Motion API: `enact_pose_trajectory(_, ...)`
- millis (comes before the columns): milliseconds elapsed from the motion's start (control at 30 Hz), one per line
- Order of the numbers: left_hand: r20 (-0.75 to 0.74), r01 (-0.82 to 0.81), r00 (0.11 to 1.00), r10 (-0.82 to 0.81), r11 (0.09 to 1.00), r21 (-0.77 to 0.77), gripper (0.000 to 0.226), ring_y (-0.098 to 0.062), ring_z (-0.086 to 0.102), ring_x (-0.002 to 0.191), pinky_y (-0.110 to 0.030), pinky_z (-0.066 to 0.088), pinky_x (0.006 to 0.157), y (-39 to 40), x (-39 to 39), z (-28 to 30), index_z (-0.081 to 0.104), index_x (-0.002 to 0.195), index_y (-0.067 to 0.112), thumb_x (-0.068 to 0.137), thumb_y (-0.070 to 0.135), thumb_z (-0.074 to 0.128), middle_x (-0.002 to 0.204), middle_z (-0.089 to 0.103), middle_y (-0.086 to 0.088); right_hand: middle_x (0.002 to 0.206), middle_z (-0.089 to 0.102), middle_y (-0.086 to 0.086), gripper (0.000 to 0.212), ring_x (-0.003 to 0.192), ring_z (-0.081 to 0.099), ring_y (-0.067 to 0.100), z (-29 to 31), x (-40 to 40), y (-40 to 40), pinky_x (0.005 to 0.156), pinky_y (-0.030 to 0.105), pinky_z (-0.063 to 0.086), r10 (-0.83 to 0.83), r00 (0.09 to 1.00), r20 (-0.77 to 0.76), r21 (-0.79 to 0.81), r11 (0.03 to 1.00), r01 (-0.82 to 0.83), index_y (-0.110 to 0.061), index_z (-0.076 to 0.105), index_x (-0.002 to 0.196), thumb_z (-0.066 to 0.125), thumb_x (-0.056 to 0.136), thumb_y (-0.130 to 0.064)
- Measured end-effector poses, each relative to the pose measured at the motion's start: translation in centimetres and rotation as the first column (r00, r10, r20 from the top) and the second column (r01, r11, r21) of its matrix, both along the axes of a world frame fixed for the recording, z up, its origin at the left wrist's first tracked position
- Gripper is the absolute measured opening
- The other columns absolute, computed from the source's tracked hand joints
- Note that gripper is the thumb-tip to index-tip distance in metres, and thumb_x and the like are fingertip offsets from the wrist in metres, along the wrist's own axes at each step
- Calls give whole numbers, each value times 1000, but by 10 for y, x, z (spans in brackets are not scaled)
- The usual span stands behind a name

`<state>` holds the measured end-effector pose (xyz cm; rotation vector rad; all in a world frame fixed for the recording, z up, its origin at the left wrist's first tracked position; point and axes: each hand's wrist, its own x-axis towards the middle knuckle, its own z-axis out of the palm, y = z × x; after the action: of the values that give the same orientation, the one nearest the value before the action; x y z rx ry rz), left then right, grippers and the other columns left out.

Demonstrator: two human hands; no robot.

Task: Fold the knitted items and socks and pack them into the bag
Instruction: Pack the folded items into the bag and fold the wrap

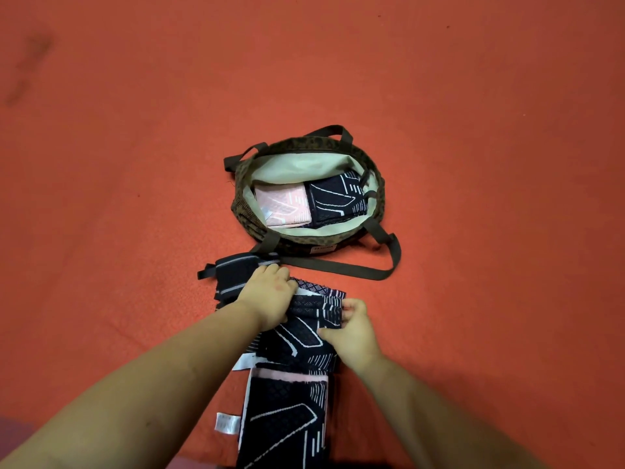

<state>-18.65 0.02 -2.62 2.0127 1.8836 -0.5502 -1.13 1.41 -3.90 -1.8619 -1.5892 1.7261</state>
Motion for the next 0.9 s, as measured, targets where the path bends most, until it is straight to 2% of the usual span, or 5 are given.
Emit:
enact_pose_trajectory(167, 150, -42, 988, 36, 998, 36, 51, -20, 39, 121, -29, 26, 99, -5, -10, 2, 46, 116, 18, 74, 36, 70, 128, 43, -2, 100, 66, 6, 40, 86, 65, 21, 1, -9, 3, 80, 39, 56, 125, 992, -28, -74, 989, -126, -25, 57, 85, 73, 49, -17)
enact_pose_trajectory(267, 257, -118, 960, 113, 993, 3, 48, -19, 47, 106, -27, 27, 86, -4, -22, 13, 39, 94, 22, 67, 36, 76, 107, 53, 1, 81, 63, 3, 34, 65, 60, 12, 16, -15, 7, 61, 25, 53, 170, 976, -134, -97, 978, -184, -20, 54, 86, 67, 61, -1)
enact_pose_trajectory(467, 492, -378, 755, 434, 901, -213, 81, -21, 54, 110, -31, 42, 95, 16, -52, 37, 43, 128, 19, 59, 28, 86, 120, 57, -1, 78, 59, -1, 38, 69, 56, 10, 47, -30, 47, 66, 22, 48, 260, 926, -274, -79, 954, -291, -20, 52, 89, 64, 69, 9)
enact_pose_trajectory(600, 688, -479, 113, 717, 646, -595, 74, -26, 67, 102, -42, 48, 99, 41, -74, 54, 59, 115, 11, 51, 35, 89, 109, 70, -7, 90, 64, 6, 42, 83, 60, 18, 72, -38, 94, 82, 31, 51, 161, 914, -372, -66, 978, -199, -13, 55, 99, 62, 69, 16)
enact_pose_trajectory(900, 666, -519, -512, 543, 422, -743, 17, -23, 62, 97, -37, 45, 101, 98, -51, 43, 67, 103, 15, 90, 22, 58, 105, 69, -9, 96, 67, 14, 44, 75, 68, 24, 85, -56, 195, 64, 34, 58, 24, 879, -476, -161, 980, -114, -4, 52, 118, 58, 78, 14)
